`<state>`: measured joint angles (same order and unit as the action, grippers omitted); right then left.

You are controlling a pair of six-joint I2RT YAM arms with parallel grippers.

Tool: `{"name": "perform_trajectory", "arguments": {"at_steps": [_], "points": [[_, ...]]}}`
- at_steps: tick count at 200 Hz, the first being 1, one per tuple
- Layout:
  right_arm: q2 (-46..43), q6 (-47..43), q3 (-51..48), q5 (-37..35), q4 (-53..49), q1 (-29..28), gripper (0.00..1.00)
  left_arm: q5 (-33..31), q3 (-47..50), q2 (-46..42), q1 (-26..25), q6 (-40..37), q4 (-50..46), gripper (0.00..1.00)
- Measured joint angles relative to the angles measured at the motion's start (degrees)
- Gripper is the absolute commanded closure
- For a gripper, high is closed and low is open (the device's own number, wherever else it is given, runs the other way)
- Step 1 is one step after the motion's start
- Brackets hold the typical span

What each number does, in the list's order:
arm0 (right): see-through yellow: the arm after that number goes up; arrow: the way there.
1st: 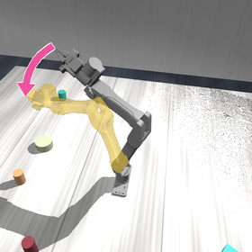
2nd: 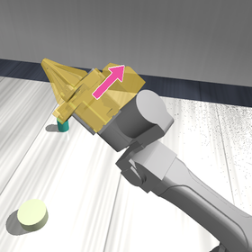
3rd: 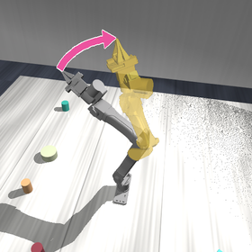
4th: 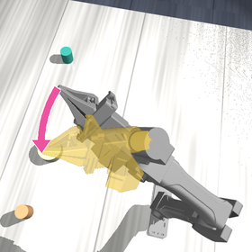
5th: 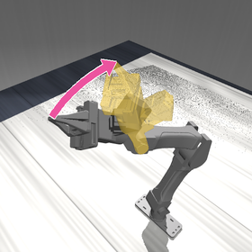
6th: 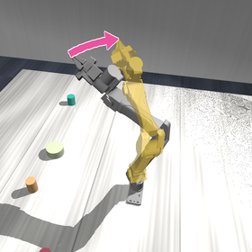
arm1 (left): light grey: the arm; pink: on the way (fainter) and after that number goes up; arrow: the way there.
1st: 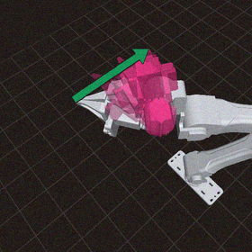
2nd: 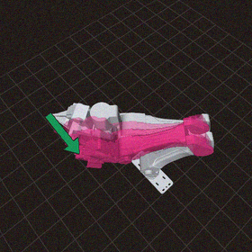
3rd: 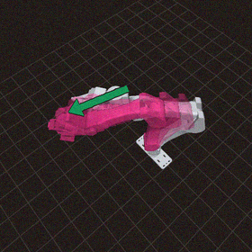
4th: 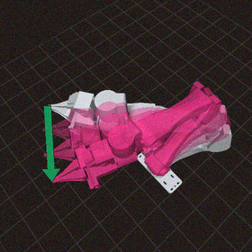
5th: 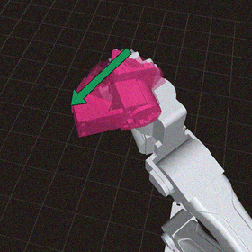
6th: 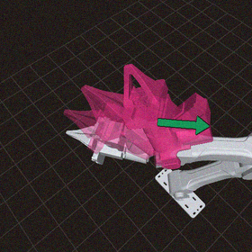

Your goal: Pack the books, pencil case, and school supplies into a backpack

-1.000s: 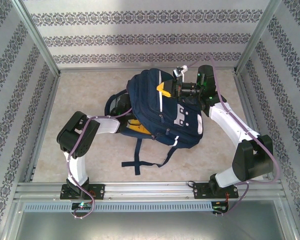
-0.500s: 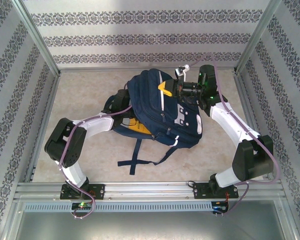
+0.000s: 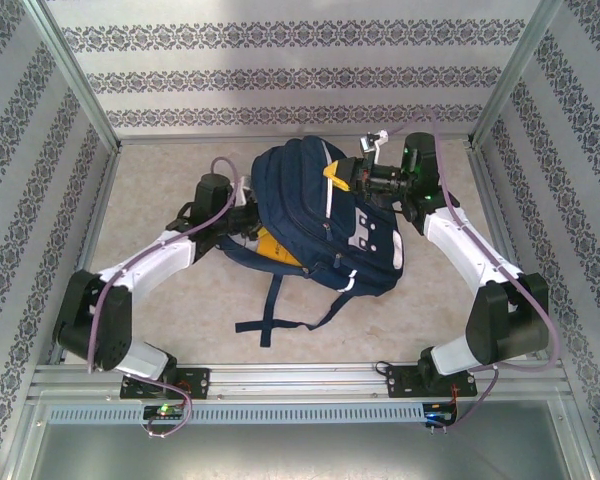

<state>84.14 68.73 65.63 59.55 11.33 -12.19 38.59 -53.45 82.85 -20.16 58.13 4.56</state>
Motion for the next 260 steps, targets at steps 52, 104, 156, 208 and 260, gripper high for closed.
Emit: {"name": "perform_trajectory", "arguments": {"at_steps": [52, 104, 156, 208, 260], "points": [[1.86, -3.69, -0.15, -9.01, -1.20, -4.81, 1.00, -15.04, 1.36, -14.23, 4.66, -7.10, -17.75, 0.17], [14.88, -5.68, 4.59, -20.50, -0.92, -12.17, 1.00, -20.26, 0.87, -17.88, 5.66, -12.20, -25.51, 0.21], [21.49, -5.57, 6.56, -27.41, -0.39, -13.18, 1.00, -20.57, 7.02, -16.96, 1.29, -14.21, -26.12, 0.31], [21.51, -4.79, 6.78, -34.32, -1.75, -12.68, 1.00, -26.36, 7.39, -8.26, -14.16, -19.26, -25.86, 0.35], [22.29, -1.57, 6.78, -35.74, -1.20, -12.31, 1.00, -33.20, 8.98, -0.81, -19.85, -20.90, -19.41, 0.35]]}}
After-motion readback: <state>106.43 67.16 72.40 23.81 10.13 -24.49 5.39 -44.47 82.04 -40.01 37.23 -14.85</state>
